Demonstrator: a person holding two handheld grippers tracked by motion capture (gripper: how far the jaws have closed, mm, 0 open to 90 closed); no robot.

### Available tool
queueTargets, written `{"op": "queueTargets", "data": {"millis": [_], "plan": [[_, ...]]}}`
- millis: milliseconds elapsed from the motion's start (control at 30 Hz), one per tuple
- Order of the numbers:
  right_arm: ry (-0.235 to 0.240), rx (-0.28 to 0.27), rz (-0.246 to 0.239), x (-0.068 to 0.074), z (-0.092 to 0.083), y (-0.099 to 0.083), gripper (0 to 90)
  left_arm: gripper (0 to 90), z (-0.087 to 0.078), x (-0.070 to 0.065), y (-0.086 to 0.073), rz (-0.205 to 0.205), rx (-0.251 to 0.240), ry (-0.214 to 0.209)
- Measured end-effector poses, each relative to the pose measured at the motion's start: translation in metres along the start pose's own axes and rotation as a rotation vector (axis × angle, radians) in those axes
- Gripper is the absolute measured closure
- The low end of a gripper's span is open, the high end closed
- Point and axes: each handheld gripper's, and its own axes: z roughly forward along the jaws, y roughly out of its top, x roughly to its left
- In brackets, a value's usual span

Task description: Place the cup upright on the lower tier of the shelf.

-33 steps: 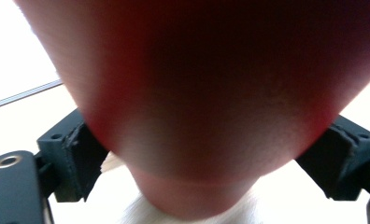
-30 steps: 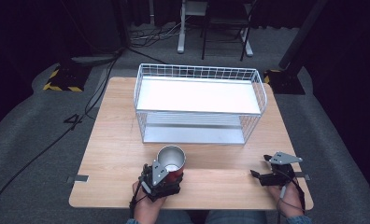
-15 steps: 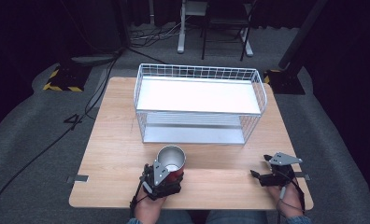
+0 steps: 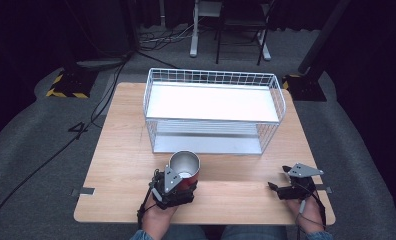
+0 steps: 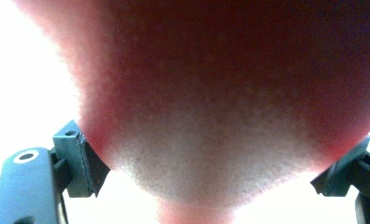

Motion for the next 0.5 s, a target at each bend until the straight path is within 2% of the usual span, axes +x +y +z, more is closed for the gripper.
{"op": "queueTargets", "data": {"millis": [233,500], "plan": [[0.003,0.004,0.009,-0.001,0.000,0.000,12.2,16.6,0.005,-0.003,0.016,0.069,0.017,-0.001],[-0.002,0.001,0.003,0.000,0.000,0.000,12.2,16.6,0.019,-0.003,0.030,0.075,0.029,-0.012]]}}
